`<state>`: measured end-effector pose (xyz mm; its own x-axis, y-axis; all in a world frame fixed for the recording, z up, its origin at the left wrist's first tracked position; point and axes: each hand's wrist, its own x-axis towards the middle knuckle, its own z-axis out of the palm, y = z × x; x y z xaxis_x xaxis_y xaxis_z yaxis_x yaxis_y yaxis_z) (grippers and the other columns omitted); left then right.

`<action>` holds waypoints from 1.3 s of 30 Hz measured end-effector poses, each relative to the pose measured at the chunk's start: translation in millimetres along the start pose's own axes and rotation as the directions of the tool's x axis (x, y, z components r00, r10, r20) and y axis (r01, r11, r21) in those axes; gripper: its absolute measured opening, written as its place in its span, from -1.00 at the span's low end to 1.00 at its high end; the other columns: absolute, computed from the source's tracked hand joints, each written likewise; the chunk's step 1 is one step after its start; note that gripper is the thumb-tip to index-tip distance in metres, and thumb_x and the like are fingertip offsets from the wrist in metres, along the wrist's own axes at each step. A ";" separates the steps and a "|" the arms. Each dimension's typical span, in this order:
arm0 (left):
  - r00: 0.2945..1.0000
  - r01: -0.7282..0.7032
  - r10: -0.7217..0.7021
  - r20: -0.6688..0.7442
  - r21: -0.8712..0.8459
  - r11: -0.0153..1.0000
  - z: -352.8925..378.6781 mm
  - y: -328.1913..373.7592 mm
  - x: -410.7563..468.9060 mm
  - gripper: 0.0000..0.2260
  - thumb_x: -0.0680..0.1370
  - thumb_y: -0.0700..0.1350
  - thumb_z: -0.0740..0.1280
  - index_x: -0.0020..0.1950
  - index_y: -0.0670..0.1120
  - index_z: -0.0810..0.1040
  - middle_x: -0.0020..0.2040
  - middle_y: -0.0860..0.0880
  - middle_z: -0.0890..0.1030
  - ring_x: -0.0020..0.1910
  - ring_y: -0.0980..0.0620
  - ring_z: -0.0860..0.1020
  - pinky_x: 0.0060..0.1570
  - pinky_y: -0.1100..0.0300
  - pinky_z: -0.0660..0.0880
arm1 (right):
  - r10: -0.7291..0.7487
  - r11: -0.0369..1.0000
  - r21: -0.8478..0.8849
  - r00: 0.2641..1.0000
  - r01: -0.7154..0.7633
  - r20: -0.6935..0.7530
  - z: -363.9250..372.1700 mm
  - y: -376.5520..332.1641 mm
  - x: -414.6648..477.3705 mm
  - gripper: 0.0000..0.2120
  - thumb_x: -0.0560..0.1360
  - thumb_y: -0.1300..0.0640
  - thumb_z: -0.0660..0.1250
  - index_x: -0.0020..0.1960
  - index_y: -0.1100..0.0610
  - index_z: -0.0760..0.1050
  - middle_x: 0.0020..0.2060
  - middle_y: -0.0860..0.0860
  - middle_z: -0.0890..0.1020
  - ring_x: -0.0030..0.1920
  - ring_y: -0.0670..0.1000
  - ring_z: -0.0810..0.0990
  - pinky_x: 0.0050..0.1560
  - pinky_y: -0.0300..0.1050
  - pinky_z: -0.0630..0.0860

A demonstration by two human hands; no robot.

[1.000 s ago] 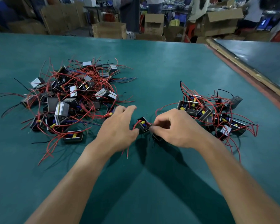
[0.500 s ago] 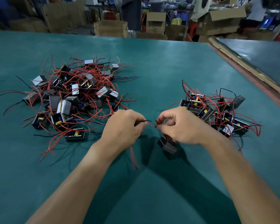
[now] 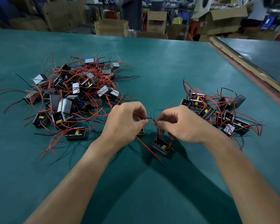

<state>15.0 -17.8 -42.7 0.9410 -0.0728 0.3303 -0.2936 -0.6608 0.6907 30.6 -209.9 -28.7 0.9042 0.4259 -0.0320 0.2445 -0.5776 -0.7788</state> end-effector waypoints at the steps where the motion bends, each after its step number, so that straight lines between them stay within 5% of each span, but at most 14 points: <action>1: 1.000 0.002 -0.002 0.004 -0.012 1.000 -0.2 0.1 0.2 -0.84 0.41 -0.16 0.52 -0.26 -0.01 0.56 -0.33 0.12 0.63 -0.25 0.14 0.62 -0.17 0.14 0.54 | -0.010 1.000 0.012 1.000 0.010 -0.002 0.3 -0.5 0.1 -0.85 0.58 0.12 0.36 -0.16 0.10 0.61 -0.35 -0.02 0.70 -0.52 -0.11 0.49 -0.47 -0.33 0.38; 7: 0.997 0.068 -0.066 0.041 -0.054 0.996 -1.1 0.6 0.7 -0.86 0.47 -0.17 0.47 -0.20 0.02 0.56 -0.32 0.15 0.67 -0.28 0.18 0.62 -0.20 0.22 0.52 | -0.064 0.998 0.010 0.997 0.065 -0.046 4.5 -1.9 0.7 -0.81 0.55 0.14 0.41 -0.24 0.06 0.60 -0.48 -0.14 0.61 -0.52 -0.18 0.45 -0.41 -0.31 0.38; 13: 0.991 0.130 -0.130 -0.012 0.005 0.991 -1.0 -0.3 -1.2 -0.82 0.49 -0.19 0.42 -0.19 0.02 0.46 -0.36 0.13 0.65 -0.29 0.02 0.61 -0.24 0.13 0.50 | -0.013 1.000 -0.011 0.996 0.012 -0.085 1.7 -2.3 -1.3 -0.78 0.52 0.14 0.42 -0.30 0.08 0.57 -0.42 0.00 0.67 -0.54 -0.17 0.47 -0.42 -0.32 0.40; 22: 0.993 0.119 -0.119 0.003 -0.063 0.991 -4.7 6.2 0.3 -0.84 0.45 -0.23 0.46 -0.26 0.02 0.63 -0.29 0.12 0.66 -0.26 0.13 0.62 -0.16 0.21 0.55 | -0.016 1.000 -0.006 0.990 0.016 -0.142 4.5 1.5 3.5 -0.78 0.50 0.10 0.43 -0.33 0.05 0.60 -0.53 -0.05 0.55 -0.56 -0.16 0.37 -0.49 -0.39 0.26; 26: 0.989 0.149 -0.144 0.046 -0.145 0.978 -5.4 7.8 0.8 -0.92 0.45 -0.14 0.48 -0.23 0.00 0.68 -0.30 0.03 0.67 -0.26 0.02 0.63 -0.18 0.14 0.57 | -0.035 0.999 -0.017 0.990 0.033 -0.139 5.5 1.9 4.0 -0.75 0.50 0.08 0.42 -0.35 0.04 0.58 -0.56 -0.09 0.51 -0.56 -0.15 0.36 -0.50 -0.37 0.24; 32: 0.996 0.068 -0.064 0.069 -0.055 0.996 -5.1 7.6 -2.0 -0.92 0.41 -0.12 0.50 -0.15 0.05 0.69 -0.31 0.17 0.60 -0.38 0.17 0.48 -0.34 0.43 0.35 | -0.033 0.998 0.045 0.992 0.039 -0.121 3.7 -1.0 2.1 -0.76 0.54 0.18 0.40 -0.31 0.11 0.60 -0.50 -0.07 0.60 -0.55 -0.20 0.40 -0.48 -0.41 0.29; 39: 0.992 0.113 -0.104 0.068 -0.147 0.983 -0.1 4.2 1.5 -0.87 0.46 -0.20 0.44 -0.24 0.01 0.64 -0.33 0.13 0.65 -0.41 0.15 0.55 -0.34 0.29 0.46 | 0.043 0.998 0.046 0.996 -0.040 -0.082 4.0 -2.6 1.7 -0.78 0.52 0.24 0.38 -0.28 0.07 0.55 -0.45 -0.06 0.63 -0.51 -0.19 0.48 -0.46 -0.37 0.35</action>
<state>15.2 -20.6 -39.3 0.9757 -0.0541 0.2123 -0.2068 -0.5479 0.8106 30.1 -204.9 -29.2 0.9397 0.3416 -0.0139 0.1921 -0.5612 -0.8051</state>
